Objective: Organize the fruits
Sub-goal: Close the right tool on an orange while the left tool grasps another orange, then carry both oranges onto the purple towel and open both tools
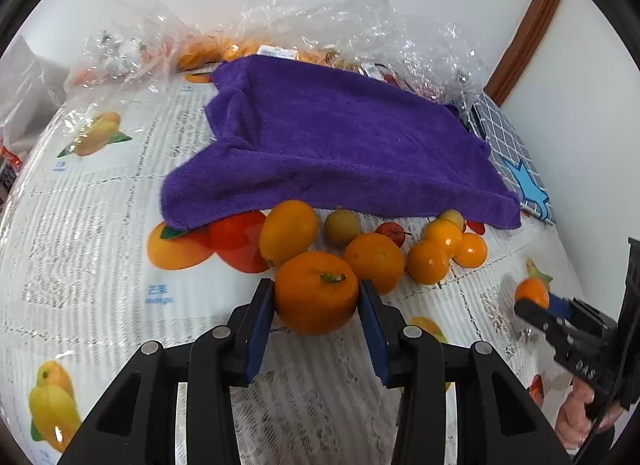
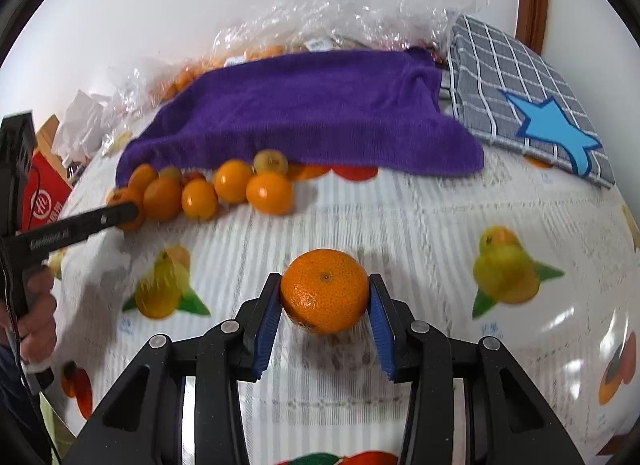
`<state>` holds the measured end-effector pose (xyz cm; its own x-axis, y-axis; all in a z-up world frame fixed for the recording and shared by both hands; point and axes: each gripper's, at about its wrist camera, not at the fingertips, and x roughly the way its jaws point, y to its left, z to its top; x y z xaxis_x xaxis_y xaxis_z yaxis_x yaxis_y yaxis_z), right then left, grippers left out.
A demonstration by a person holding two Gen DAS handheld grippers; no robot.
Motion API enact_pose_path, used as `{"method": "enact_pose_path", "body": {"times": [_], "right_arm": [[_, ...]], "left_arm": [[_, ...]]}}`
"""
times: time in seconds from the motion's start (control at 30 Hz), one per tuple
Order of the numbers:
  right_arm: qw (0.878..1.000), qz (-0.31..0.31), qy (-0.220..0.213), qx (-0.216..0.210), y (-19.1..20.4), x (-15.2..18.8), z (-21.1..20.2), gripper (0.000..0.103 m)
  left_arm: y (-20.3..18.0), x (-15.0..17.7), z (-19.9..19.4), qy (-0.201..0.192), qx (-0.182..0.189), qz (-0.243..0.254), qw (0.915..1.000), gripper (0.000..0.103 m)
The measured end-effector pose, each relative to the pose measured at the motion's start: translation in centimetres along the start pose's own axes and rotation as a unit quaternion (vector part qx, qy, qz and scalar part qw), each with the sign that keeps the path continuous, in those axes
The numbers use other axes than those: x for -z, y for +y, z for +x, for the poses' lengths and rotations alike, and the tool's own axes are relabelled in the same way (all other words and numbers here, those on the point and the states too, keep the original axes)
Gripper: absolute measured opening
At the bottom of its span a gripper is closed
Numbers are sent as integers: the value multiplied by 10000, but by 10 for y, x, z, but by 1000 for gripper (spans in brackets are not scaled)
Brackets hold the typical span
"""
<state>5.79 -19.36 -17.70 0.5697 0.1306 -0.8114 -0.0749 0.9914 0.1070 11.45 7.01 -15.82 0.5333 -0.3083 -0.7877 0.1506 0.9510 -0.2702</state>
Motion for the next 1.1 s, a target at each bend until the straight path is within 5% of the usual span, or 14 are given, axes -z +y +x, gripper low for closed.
{"method": "enact_pose_path", "body": {"times": [0.2,0.67,1.1], "right_arm": [[9997,-42,-223,-14,4,-27,-9,42],[9969,-128,-768,67,-3,-103,-25,42],[9952,-105,-956,168,-12,-157,8,42]], "left_arm": [[9,-11,-19,-15,30,-346,9994,40],[-1,-91,-61,-834,-215,-353,9957,40],[-3,-148,-11,-808,-125,-403,9958,40]]}}
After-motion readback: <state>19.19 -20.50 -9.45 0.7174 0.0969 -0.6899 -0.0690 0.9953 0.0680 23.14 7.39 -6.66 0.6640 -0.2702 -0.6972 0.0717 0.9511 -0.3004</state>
